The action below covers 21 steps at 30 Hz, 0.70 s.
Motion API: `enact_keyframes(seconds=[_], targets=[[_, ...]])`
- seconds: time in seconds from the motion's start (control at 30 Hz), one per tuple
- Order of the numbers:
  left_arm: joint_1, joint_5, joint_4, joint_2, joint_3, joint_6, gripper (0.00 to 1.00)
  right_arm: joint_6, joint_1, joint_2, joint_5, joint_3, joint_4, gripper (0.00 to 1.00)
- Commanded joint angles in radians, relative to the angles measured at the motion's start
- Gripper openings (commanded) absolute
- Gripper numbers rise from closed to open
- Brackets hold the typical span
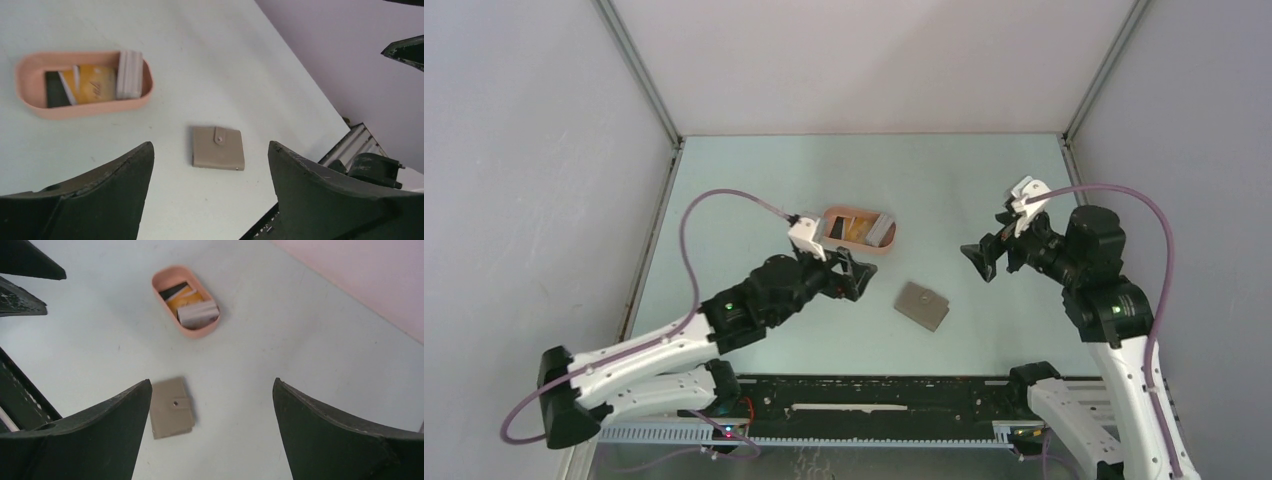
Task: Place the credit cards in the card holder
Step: Reset both arms
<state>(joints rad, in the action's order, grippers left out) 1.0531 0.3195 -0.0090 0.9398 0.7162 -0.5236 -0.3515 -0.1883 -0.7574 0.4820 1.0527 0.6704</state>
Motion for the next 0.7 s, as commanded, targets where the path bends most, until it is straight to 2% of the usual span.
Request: enact_keyframes(seconds=[0.0, 0.13, 0.33, 0.67], targets=[[-0.008, 0.096, -0.173, -0.128, 0.095, 0.106, 0.90, 0.132, 0.006, 0.015, -0.033, 0.098, -0.029, 1.00], [-0.010, 0.123, -0.201, -0.250, 0.102, 0.119, 1.00, 0.205, 0.006, 0.010, -0.028, 0.166, -0.013, 1.00], [-0.010, 0.107, -0.277, -0.343, 0.128, 0.130, 1.00, 0.264, 0.007, 0.017, -0.030, 0.199, 0.004, 1.00], [-0.010, 0.125, -0.295, -0.334, 0.139, 0.147, 1.00, 0.218, 0.023, 0.011, 0.009, 0.176, -0.006, 1.00]])
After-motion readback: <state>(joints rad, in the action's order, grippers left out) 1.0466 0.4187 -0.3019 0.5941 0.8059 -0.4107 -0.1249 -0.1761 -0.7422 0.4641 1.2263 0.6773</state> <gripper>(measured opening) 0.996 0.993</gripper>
